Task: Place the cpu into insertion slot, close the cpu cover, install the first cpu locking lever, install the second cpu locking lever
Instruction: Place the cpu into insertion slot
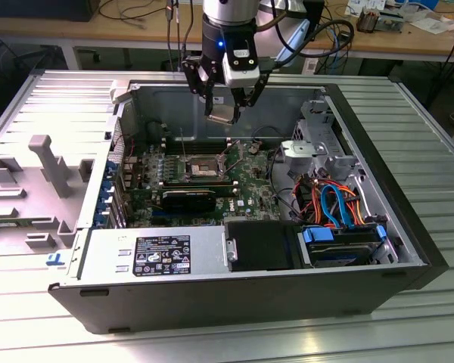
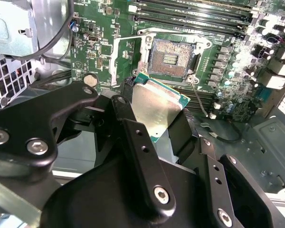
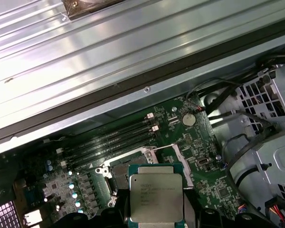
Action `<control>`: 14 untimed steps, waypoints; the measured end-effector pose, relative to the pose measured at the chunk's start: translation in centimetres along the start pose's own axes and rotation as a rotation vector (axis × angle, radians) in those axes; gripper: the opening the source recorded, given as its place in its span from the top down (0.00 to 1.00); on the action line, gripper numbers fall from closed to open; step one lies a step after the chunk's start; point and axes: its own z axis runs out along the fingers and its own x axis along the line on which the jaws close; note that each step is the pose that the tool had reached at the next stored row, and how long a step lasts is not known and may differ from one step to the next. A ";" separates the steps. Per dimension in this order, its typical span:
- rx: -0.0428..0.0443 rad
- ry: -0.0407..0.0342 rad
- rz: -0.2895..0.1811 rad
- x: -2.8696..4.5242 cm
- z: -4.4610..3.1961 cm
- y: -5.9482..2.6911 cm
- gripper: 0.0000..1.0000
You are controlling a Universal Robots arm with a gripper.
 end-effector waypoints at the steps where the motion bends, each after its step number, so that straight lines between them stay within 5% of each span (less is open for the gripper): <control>1: 0.0000 -0.0001 0.003 0.00 0.00 0.00 0.46; 14: 0.0001 -0.0016 0.028 0.00 0.06 0.00 0.46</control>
